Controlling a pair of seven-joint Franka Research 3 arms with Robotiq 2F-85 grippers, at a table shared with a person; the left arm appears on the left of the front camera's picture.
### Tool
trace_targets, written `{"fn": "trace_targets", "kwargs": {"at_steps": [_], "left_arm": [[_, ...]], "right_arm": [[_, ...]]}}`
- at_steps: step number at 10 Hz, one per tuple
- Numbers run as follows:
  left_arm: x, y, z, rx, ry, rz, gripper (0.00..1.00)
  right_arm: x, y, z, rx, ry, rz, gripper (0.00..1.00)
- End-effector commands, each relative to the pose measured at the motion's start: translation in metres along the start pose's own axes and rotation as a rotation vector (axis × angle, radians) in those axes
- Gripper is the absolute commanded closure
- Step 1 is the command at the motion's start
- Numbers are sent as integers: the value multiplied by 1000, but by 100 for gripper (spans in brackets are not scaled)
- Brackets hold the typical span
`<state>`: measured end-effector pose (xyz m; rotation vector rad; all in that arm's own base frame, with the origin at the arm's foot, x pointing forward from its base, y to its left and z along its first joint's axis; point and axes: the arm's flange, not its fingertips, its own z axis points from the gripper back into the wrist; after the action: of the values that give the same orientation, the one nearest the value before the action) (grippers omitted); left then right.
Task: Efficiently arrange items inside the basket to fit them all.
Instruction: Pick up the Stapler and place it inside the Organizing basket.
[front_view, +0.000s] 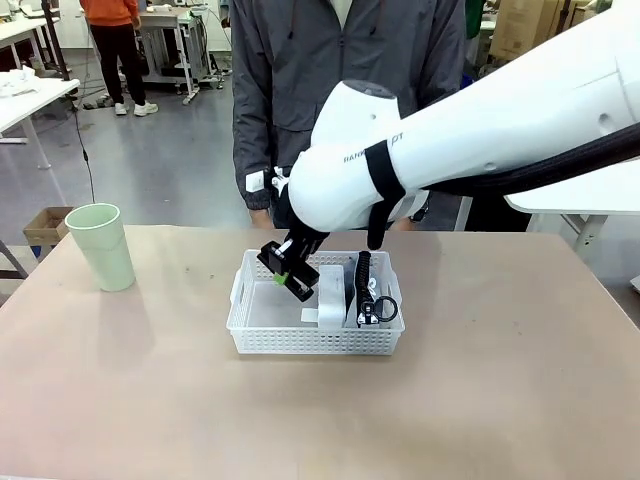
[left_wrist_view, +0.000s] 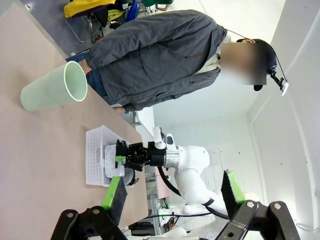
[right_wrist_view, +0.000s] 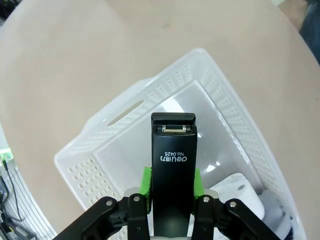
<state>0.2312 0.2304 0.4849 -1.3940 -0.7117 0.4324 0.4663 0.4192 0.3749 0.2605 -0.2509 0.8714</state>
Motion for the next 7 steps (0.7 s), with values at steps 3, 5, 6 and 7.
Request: {"fn": "trace_targets", "kwargs": {"at_steps": [3,5,6,7], "left_arm": [[-2,-1,0,-26,-5,-15,0],[-2,-1,0,-26,-5,-15,0],[-2,-1,0,-26,-5,-15,0],[-2,-1,0,-26,-5,-15,0]], "right_arm": [[11,7,-27,-29,66,-41,63],[11,8,-35,-22,67,-33,63],[0,3,-33,-3,59,-19,63],[0,3,-33,-3,59,-19,63]]}}
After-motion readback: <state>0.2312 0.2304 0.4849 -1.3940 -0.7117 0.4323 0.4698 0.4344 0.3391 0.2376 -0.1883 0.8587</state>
